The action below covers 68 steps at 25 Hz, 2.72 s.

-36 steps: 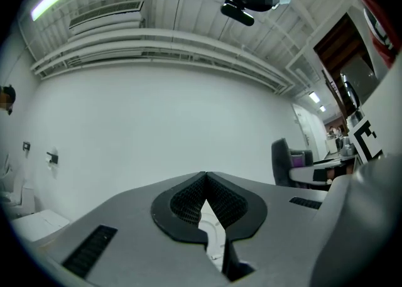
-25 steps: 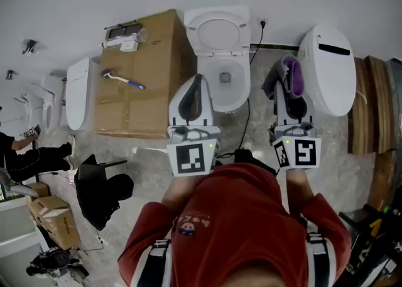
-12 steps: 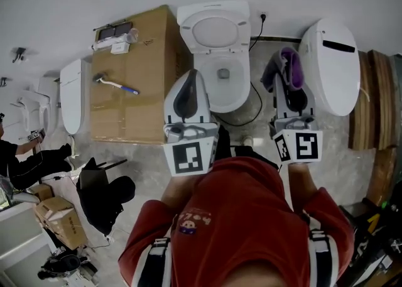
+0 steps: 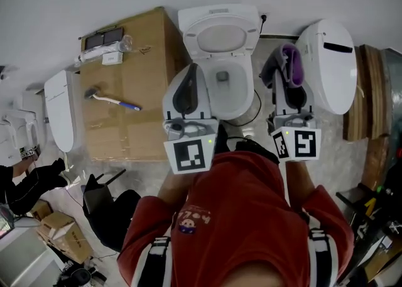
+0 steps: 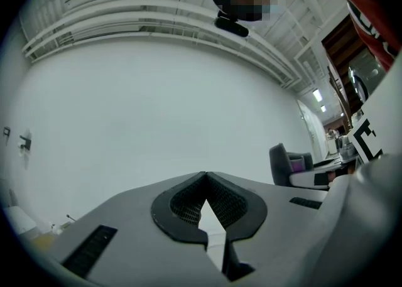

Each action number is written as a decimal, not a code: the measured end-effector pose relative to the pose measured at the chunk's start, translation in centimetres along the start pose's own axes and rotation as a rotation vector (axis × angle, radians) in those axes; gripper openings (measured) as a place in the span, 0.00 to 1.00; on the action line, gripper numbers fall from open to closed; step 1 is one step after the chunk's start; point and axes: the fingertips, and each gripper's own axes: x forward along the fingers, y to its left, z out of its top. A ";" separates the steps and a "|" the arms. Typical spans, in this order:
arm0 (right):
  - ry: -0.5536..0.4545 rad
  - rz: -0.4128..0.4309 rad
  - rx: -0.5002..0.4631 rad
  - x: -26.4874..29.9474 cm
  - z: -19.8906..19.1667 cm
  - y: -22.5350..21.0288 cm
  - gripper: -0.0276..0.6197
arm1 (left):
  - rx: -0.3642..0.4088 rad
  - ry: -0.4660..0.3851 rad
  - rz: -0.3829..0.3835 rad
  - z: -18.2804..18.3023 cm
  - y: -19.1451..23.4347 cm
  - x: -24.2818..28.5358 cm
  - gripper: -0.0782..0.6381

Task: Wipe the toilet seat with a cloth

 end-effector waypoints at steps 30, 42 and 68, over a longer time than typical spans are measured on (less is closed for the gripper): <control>0.217 -0.039 -0.012 10.4 -42.4 -6.5 0.14 | 0.004 0.147 -0.007 -41.7 -2.7 6.0 0.13; 0.329 -0.075 -0.038 13.6 -53.3 -7.9 0.14 | -0.022 0.238 0.007 -49.1 -2.6 4.7 0.13; 0.469 -0.069 -0.097 21.6 -58.8 -2.4 0.14 | -0.062 0.231 0.118 -49.6 3.4 1.7 0.13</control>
